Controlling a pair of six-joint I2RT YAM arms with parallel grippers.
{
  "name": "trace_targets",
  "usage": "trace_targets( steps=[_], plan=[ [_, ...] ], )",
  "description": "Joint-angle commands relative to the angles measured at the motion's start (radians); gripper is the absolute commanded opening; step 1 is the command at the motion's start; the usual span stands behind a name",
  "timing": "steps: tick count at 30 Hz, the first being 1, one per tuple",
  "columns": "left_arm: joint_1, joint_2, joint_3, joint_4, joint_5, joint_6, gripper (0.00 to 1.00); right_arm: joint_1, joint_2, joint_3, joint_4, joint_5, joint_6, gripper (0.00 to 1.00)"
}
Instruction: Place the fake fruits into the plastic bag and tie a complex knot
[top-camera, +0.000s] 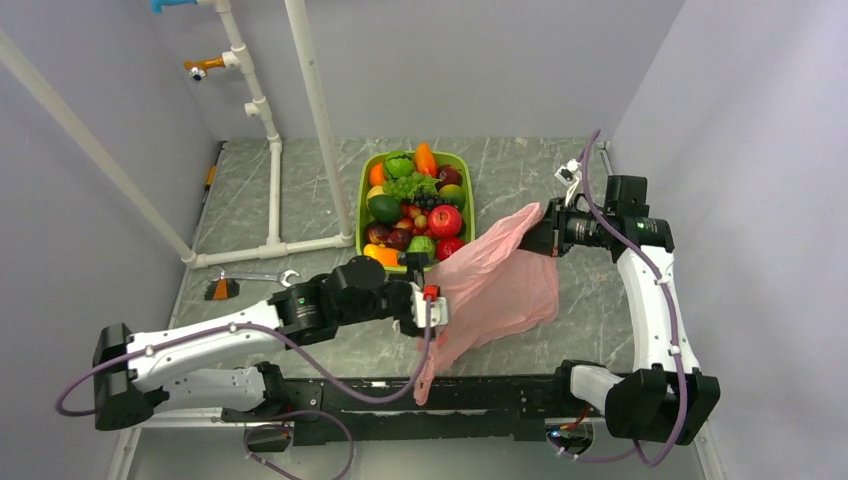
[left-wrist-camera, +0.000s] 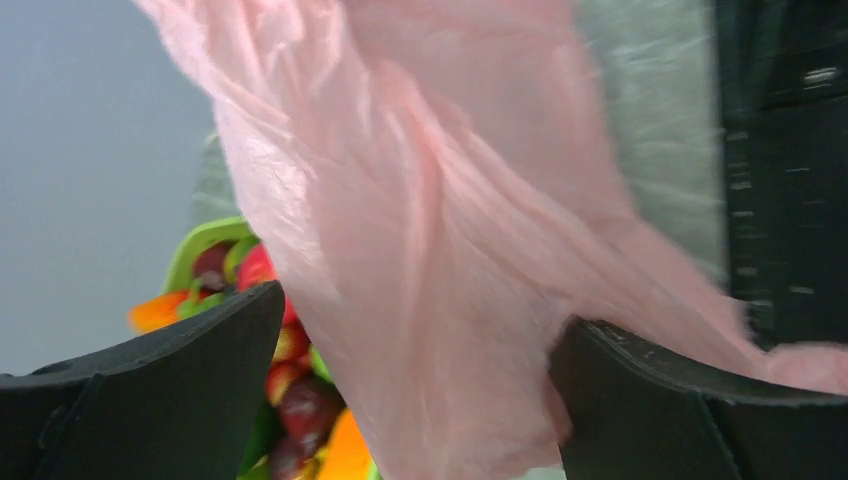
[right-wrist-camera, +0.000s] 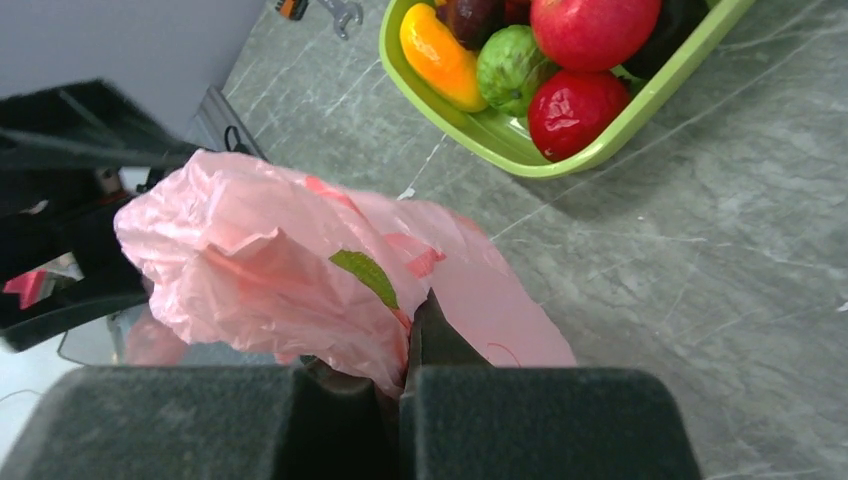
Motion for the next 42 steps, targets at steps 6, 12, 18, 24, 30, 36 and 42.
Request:
trace_targets(
  steps=[6, 12, 18, 24, 30, 36, 42],
  plan=[
    [-0.003, 0.027, -0.04, 0.402, -0.309, 0.273, 0.85, 0.005, 0.028, -0.015, -0.109, -0.097, -0.081, 0.0],
    [0.092, -0.062, -0.008, 0.367, -0.227, 0.12, 0.55, -0.004, 0.094, 0.03, -0.233, -0.048, -0.253, 0.0],
    [0.356, -0.104, 0.075, 0.229, -0.012, -0.112, 0.0, -0.076, 0.16, 0.1, -0.358, -0.015, -0.442, 0.0],
    [0.545, -0.1, 0.146, 0.19, 0.127, -0.308, 0.0, -0.159, 0.202, 0.097, -0.39, -0.004, -0.543, 0.0],
    [0.606, -0.05, 0.169, 0.131, 0.434, -0.43, 0.0, -0.16, 0.193, 0.081, -0.318, -0.055, -0.479, 0.0],
    [0.58, -0.017, 0.226, 0.06, 0.694, -0.307, 0.0, -0.166, 0.177, 0.077, -0.258, -0.027, -0.441, 0.34],
    [0.575, 0.147, 0.364, -0.048, 0.734, -0.511, 0.0, -0.151, 0.102, 0.149, -0.083, 0.082, -0.377, 0.99]
  ],
)
